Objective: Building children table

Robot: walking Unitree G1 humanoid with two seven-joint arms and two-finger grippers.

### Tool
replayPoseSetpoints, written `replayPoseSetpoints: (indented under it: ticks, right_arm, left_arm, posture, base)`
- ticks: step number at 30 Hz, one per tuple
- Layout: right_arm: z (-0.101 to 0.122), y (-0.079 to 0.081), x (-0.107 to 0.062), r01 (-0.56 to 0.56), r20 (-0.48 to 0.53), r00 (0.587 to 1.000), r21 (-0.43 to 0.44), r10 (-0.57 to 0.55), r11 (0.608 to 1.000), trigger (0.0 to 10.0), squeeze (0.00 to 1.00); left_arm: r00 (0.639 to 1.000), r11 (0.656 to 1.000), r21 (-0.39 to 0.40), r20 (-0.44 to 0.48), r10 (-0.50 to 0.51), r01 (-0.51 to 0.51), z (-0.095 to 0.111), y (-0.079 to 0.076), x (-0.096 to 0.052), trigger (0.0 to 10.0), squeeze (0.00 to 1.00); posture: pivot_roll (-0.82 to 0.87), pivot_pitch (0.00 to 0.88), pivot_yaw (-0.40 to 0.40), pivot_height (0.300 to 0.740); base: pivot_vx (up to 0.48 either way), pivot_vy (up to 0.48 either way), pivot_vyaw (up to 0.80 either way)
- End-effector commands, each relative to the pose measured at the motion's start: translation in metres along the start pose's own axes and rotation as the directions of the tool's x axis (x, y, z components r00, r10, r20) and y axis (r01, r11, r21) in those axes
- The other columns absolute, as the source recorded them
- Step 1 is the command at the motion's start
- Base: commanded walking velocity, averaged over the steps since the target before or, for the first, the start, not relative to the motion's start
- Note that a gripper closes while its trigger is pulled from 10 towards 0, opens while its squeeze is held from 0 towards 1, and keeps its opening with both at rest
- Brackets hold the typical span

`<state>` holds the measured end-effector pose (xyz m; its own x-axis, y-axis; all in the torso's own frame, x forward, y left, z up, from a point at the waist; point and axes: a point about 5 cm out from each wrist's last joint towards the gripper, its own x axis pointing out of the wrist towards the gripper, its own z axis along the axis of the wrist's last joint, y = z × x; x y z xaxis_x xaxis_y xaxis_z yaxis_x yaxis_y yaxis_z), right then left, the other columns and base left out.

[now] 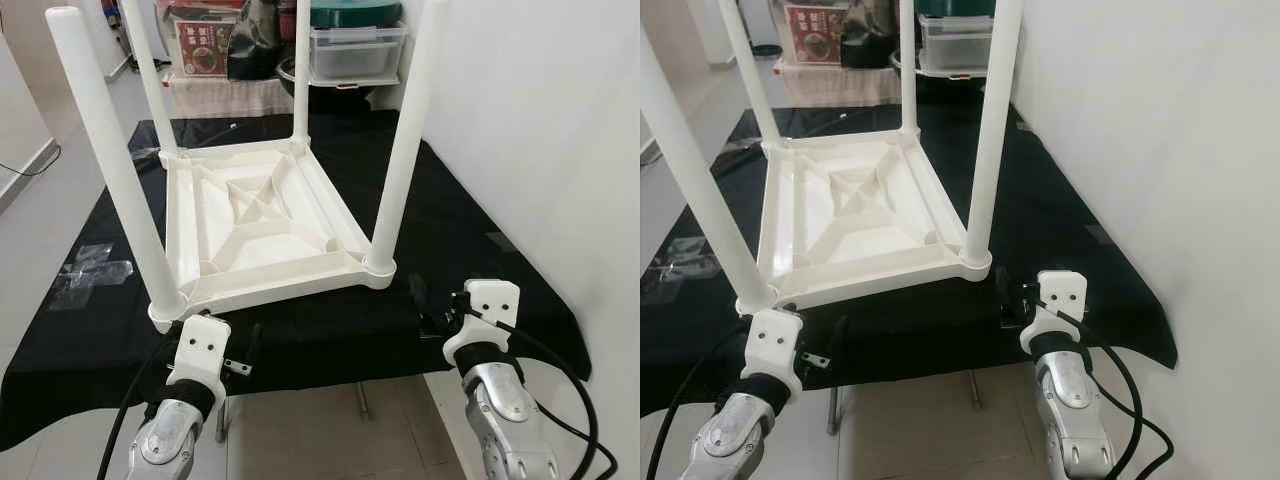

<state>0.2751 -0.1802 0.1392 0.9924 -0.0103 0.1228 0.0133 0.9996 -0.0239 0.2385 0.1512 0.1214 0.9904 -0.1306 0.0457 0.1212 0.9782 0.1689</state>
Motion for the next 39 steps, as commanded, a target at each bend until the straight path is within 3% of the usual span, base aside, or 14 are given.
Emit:
replayPoseSetpoints:
  ticks: [1,8,34,39]
  right_arm:
    - [-0.011,0.006,-0.001,-0.076,-0.111,0.991,0.009,0.076,0.997,10.0,0.0]
    - [-0.005,0.019,-0.002,-0.182,-0.072,0.982,-0.095,0.175,0.979,10.0,0.0]
    - [-0.01,0.021,-0.003,-0.21,-0.108,0.973,-0.066,0.203,0.975,10.0,0.0]
    - [-0.009,0.021,-0.002,-0.211,-0.109,0.973,-0.064,0.203,0.975,10.0,0.0]
  left_arm:
    - [1.0,1.0,0.023,0.018,-0.013,0.012,0.004,0.0,-0.001,10.0,0.0]
    - [0.999,0.999,0.046,0.032,-0.022,0.02,0.006,0.0,0.0,10.0,0.0]
    - [0.999,0.997,0.071,0.02,-0.038,0.036,0.002,-0.003,0.001,10.0,0.0]
    - [0.999,0.997,0.071,0.014,-0.031,0.03,0.001,-0.002,0.001,10.0,0.0]
  posture:
    - [-0.04,0.054,-0.046,0.74]
    - [-0.04,0.048,-0.044,0.74]
    - [-0.04,0.046,-0.04,0.74]
    - [-0.04,0.048,-0.041,0.74]
  base:
    - [0.0,0.0,0.0]
    - [0.0,0.0,0.0]
    - [0.0,0.0,0.0]
    - [0.0,0.385,0.0]
